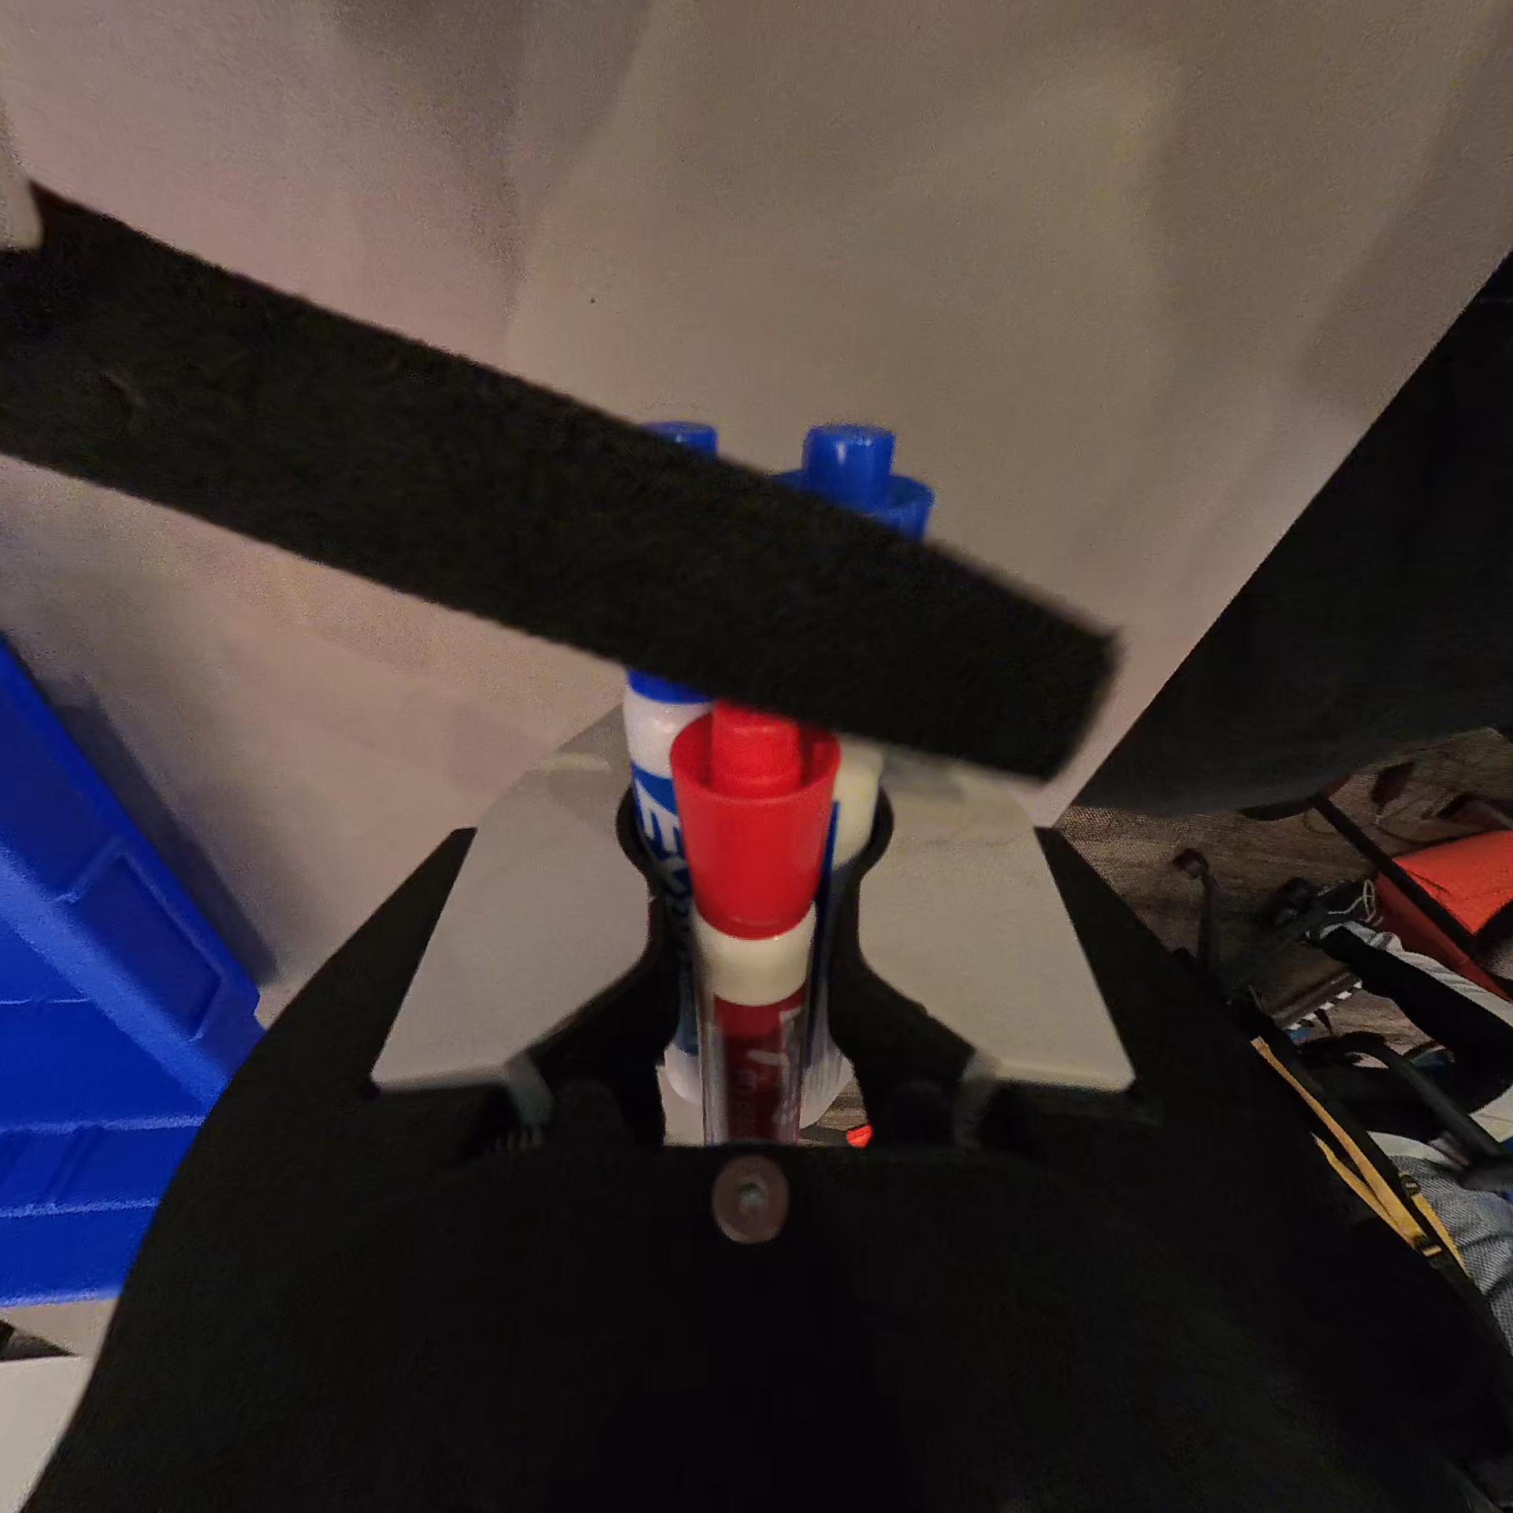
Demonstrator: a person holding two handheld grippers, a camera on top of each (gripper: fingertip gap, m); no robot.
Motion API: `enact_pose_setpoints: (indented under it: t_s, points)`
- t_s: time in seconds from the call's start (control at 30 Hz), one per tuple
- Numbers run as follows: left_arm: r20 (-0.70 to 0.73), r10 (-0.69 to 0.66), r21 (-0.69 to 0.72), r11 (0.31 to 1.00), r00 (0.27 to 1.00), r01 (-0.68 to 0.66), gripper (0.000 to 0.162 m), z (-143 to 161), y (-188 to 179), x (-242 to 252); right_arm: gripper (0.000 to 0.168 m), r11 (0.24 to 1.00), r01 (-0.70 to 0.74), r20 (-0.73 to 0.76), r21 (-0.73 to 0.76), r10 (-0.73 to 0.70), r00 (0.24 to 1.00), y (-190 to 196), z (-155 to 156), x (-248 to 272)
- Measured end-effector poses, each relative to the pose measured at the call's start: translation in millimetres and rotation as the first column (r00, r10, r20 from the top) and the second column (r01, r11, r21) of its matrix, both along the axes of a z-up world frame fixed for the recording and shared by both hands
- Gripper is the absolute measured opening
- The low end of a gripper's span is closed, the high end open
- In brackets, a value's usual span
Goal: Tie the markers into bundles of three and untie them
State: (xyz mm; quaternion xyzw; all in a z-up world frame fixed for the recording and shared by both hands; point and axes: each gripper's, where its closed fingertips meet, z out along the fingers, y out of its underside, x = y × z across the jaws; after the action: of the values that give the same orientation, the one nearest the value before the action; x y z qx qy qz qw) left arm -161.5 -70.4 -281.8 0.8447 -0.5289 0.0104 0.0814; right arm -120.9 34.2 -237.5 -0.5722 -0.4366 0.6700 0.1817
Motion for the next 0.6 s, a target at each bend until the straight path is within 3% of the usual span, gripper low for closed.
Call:
enact_pose_setpoints:
  t_s: [0.2, 0.43, 0.6]
  points:
    - [0.011, 0.008, -0.015, 1.0, 1.0, -0.008, 0.041, -6, -1, 2, 0.046, 0.962, -0.048, -0.095, 0.269, 0.076, 0.993, -25, 21, 10]
    - [0.023, 0.012, -0.035, 0.999, 1.0, -0.012, 0.043, -11, -1, 4, 0.044, 0.942, 0.059, -0.033, 0.331, -0.051, 0.998, -9, 8, 7]
    - [0.039, 0.033, -0.034, 0.999, 0.999, -0.032, 0.042, -16, 0, 3, 0.032, 0.939, -0.036, -0.106, 0.343, 0.076, 0.991, -27, 18, 15]
